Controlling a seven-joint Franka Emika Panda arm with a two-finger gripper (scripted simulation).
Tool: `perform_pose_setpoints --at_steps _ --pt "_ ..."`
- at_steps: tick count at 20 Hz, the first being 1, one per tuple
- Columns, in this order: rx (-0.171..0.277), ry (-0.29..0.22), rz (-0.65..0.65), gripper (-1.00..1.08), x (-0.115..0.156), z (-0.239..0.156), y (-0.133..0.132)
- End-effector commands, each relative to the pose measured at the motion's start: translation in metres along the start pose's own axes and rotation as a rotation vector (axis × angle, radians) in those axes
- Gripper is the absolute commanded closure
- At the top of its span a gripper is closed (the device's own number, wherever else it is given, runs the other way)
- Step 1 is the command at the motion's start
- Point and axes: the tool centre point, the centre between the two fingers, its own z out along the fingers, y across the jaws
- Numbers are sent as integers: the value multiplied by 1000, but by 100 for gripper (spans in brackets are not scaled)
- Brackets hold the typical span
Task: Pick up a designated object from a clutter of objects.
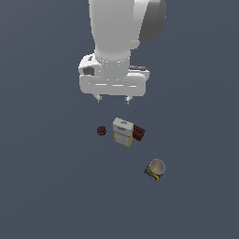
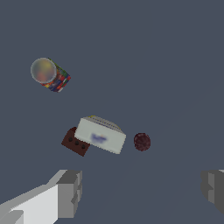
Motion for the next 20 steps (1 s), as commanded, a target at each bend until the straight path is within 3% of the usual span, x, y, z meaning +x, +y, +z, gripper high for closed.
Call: perform_pose_setpoints --at_steps 1,10,20 --pt "0 0 0 -92 0 0 0" --pt "-9 25 17 -92 0 -16 27" --pt "-8 25 52 -92 12 -8 16"
